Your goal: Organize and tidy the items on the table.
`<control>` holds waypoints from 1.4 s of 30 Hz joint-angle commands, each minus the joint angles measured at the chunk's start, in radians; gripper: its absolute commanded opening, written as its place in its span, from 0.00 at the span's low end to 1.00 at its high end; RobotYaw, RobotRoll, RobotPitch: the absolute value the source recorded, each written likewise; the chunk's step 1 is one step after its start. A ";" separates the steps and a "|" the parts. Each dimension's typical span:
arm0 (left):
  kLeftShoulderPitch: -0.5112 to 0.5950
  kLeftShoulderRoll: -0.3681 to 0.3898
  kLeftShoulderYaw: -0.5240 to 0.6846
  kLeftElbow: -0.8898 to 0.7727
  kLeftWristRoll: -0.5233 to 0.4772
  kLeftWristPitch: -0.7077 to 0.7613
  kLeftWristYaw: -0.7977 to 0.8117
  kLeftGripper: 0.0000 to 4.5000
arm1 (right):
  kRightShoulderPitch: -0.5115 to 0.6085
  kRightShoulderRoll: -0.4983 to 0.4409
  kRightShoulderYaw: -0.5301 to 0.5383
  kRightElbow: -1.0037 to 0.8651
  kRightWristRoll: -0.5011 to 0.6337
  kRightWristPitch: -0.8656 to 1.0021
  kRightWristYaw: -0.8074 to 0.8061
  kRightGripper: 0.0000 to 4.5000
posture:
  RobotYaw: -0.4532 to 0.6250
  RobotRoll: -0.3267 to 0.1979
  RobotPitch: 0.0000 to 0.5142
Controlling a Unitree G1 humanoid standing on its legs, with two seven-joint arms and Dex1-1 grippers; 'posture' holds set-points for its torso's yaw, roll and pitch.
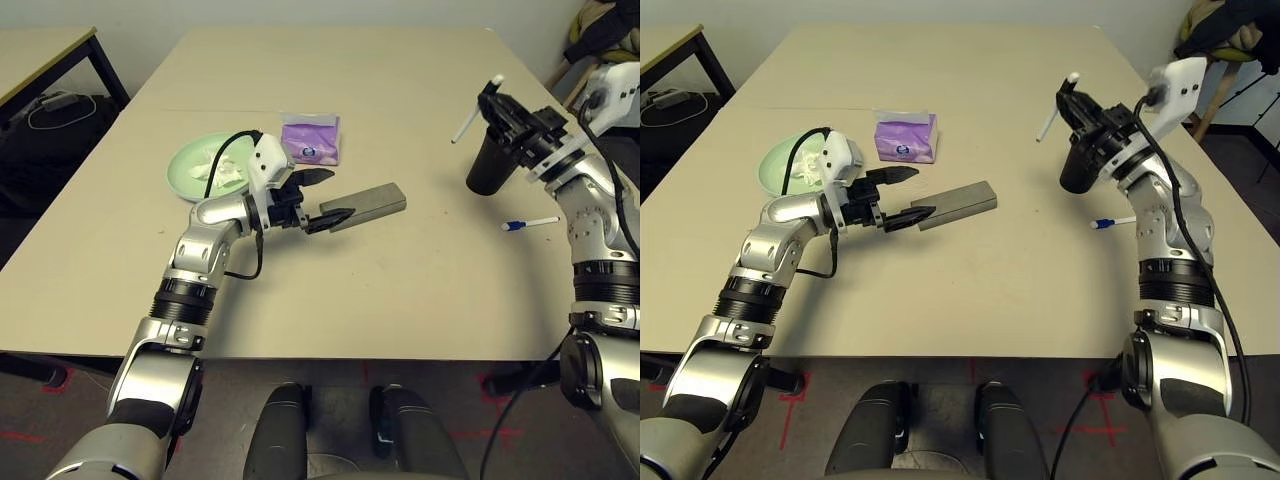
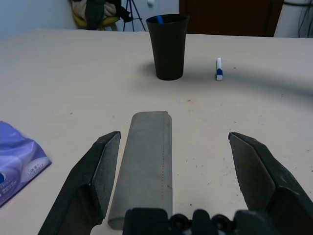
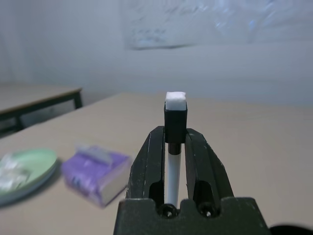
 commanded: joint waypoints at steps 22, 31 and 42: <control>-0.026 0.005 0.021 0.016 -0.014 0.025 0.007 1.00 | -0.203 -0.044 -0.014 0.153 -0.110 0.275 -0.439 0.09 | 0.55 0.62 0.15; -0.047 -0.011 0.046 0.036 -0.029 0.021 0.035 1.00 | -0.184 -0.053 -0.019 0.164 -0.125 0.266 -0.454 0.09 | 0.54 0.62 0.15; -0.051 -0.007 0.045 0.049 -0.023 0.013 0.033 1.00 | -0.176 -0.051 -0.016 0.168 -0.138 0.258 -0.451 0.09 | 0.54 0.62 0.15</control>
